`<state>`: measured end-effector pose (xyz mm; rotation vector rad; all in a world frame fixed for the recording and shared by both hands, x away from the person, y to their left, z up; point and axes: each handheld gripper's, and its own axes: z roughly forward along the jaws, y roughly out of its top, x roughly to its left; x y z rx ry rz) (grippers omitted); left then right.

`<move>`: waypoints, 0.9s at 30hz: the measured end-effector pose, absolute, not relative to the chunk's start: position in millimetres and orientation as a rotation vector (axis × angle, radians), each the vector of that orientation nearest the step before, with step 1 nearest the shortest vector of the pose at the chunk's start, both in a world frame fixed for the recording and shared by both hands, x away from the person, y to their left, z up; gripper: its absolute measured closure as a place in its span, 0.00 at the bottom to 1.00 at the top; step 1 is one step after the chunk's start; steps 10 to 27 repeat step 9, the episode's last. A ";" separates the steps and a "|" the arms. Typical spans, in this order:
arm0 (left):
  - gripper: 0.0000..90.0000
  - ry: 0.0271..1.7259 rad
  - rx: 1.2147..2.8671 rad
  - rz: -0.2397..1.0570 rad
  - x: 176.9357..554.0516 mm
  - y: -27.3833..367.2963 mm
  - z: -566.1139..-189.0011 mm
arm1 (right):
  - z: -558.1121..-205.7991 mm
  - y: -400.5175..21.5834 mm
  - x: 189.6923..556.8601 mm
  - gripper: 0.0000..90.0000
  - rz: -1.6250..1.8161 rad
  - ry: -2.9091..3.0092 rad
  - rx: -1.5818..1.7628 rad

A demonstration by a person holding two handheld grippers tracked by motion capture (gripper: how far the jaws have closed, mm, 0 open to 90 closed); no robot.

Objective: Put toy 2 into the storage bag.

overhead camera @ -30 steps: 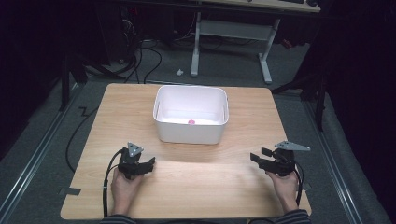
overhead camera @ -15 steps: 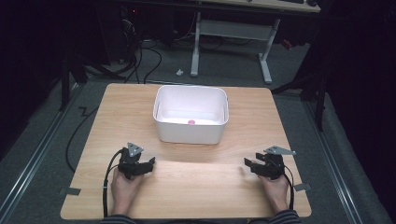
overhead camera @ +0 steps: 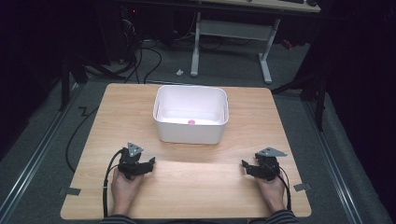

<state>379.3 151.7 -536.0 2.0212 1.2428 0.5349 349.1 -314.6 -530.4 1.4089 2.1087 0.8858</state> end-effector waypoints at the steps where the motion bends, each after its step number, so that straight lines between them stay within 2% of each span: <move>1: 0.29 1.243 2.021 0.535 379.3 151.7 -535.9 | -530.5 -314.4 349.5 0.33 0.883 2.108 1.412; 27: 0.29 1.243 2.021 0.535 379.3 151.7 -536.0 | -530.6 -314.4 349.7 0.32 0.878 2.104 1.415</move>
